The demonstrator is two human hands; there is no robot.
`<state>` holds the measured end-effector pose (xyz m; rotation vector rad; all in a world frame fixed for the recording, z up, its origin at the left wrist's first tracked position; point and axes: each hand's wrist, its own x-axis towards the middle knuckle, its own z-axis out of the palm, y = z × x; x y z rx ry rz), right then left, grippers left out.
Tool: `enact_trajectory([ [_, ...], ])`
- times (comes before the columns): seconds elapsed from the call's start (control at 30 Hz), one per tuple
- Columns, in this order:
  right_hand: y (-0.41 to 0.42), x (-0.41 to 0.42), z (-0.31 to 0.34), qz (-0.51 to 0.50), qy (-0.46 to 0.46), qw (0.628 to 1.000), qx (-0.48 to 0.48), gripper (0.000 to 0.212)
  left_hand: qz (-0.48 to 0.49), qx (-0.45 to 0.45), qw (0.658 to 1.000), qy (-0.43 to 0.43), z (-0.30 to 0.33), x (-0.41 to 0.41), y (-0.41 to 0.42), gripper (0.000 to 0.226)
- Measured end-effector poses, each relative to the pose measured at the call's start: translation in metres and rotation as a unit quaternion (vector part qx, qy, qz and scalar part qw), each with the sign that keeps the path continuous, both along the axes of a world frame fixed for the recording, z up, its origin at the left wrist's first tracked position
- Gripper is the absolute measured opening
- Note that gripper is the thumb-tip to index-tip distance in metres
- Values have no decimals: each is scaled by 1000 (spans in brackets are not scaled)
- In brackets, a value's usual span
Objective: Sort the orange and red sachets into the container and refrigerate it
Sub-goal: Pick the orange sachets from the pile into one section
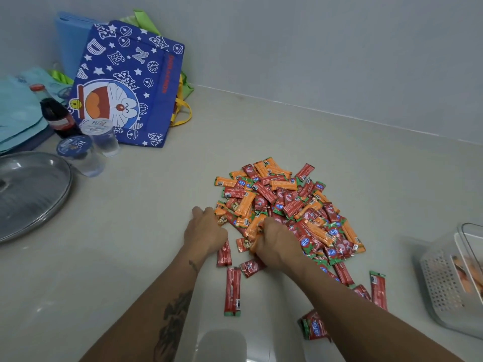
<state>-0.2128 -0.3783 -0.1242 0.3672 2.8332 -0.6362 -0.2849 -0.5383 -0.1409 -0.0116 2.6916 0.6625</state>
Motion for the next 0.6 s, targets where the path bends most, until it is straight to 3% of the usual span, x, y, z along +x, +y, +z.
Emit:
enact_trajectory([
  [0.2, 13, -6, 24, -43, 22, 995, -88, 7, 12, 67, 998, 3, 9, 1, -19, 10],
  [0.37, 13, -24, 30, -2, 14, 1000, 2, 8, 49, 50, 997, 42, 6, 1, -19, 18],
  [0.47, 7, -30, 22, 42, -19, 996, 76, 29, 59, 35, 996, 56, -1, -3, -11, 29],
  [0.6, -4, -22, 3, 70, -49, 996, 29, 65, 41, -3, 998, 47, -6, -8, 0, 48],
])
